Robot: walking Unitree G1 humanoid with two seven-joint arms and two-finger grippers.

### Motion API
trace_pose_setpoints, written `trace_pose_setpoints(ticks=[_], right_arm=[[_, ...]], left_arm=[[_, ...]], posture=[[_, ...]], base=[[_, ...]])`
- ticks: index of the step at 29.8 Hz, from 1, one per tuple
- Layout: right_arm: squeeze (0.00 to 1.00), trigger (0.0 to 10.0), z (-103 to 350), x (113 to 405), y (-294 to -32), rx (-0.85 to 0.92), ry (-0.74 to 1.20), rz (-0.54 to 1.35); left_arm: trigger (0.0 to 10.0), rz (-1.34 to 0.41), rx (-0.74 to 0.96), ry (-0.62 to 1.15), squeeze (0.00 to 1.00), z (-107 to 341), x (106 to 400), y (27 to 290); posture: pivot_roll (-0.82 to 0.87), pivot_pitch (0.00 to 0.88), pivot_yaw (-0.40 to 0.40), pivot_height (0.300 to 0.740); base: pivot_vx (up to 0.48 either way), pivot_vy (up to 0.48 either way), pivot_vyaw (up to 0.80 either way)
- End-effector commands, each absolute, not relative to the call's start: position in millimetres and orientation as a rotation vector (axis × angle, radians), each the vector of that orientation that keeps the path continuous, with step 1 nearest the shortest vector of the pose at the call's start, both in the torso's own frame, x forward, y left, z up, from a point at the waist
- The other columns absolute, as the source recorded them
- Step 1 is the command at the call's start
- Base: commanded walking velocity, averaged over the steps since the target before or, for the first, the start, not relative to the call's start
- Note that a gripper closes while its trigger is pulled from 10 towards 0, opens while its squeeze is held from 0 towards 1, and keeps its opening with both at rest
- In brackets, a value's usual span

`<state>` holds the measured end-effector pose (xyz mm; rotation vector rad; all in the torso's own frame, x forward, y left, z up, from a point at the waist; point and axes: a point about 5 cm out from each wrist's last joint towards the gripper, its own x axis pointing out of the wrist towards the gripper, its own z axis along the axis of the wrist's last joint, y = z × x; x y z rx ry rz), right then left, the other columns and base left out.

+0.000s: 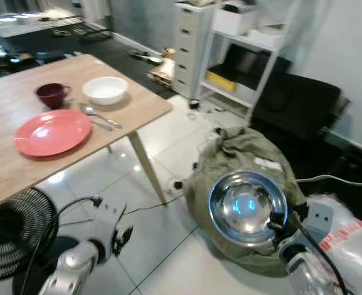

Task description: Setting the table

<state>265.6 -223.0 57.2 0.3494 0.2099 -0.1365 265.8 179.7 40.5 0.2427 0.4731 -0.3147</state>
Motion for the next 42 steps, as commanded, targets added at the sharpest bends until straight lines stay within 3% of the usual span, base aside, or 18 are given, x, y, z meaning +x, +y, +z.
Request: trace_pose_setpoints(ticks=[1, 10, 42], right_arm=[[0.00, 10.0, 60, 267, -221, 0.358, 0.189, -0.118], [0.00, 10.0, 65, 268, -220, 0.356, 0.166, -0.104], [0.00, 10.0, 72, 267, -220, 0.346, 0.144, -0.110]], left_arm=[[10.0, -0.309, 0.275, 0.477, 0.00, 37, 264, 182], [10.0, -0.253, 0.250, 0.423, 0.00, 40, 270, 181], [10.0, -0.311, 0.232, 0.341, 0.00, 52, 280, 168]], posture=[[-0.06, 0.043, 0.078, 0.740], [-0.07, 0.050, 0.073, 0.740], [-0.08, 0.042, 0.074, 0.740]], base=[[0.000, 0.000, -0.79], [0.000, 0.000, -0.79], [0.000, 0.000, -0.79]])
